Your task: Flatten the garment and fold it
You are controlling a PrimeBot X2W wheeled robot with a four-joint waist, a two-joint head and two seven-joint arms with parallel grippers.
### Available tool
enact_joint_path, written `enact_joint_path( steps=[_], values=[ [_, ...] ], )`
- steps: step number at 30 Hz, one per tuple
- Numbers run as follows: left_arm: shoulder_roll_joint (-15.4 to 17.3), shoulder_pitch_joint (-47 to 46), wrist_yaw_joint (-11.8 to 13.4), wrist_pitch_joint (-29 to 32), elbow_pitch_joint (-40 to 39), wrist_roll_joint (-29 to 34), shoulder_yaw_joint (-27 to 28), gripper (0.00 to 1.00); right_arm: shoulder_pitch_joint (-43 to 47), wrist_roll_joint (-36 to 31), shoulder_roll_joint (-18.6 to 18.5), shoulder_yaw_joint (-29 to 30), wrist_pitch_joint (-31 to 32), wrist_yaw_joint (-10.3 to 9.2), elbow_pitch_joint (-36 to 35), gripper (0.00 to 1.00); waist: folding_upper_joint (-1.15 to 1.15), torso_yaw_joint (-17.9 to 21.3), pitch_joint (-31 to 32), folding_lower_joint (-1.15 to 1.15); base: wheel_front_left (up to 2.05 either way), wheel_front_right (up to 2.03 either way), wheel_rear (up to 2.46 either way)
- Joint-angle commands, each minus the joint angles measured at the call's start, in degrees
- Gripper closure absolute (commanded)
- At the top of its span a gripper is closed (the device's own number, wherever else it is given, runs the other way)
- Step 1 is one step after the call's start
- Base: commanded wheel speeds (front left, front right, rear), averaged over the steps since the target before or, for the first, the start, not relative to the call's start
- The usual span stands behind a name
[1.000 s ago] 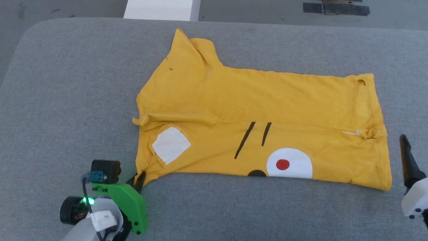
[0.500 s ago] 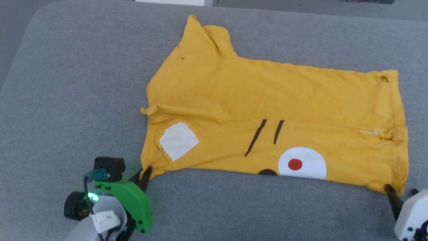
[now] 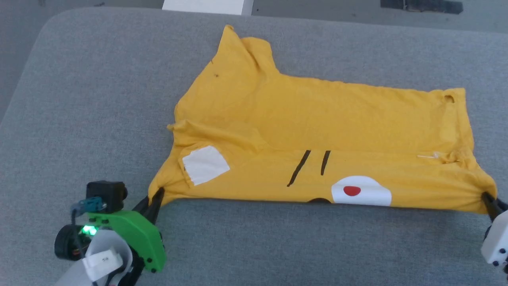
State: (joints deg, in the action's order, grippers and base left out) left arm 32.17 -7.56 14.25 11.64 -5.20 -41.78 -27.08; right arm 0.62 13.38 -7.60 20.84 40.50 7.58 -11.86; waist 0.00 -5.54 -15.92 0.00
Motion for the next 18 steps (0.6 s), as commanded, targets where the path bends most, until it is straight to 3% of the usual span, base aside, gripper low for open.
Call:
enact_joint_path(
  steps=[1,9,18],
  values=[
    [1.5,1.8,1.0,0.5,-1.4,-0.8,1.0,1.00,-0.9,0.4,-0.7,0.6,1.1,-0.09,-1.7,1.00,0.00,0.5,1.8,0.00,0.00,0.00,0.00],
    [5.1,11.2,5.1,3.0,-10.8,-3.1,2.7,1.00,5.4,2.6,-0.6,2.9,8.1,-0.09,-7.8,1.00,0.00,0.9,3.6,0.00,0.00,0.00,0.00],
    [1.1,21.2,7.4,0.5,-11.4,-6.8,1.4,1.00,15.5,2.3,3.1,4.5,8.0,-0.09,-6.7,1.00,0.00,0.8,4.0,0.00,0.00,0.00,0.00]
  ],
)
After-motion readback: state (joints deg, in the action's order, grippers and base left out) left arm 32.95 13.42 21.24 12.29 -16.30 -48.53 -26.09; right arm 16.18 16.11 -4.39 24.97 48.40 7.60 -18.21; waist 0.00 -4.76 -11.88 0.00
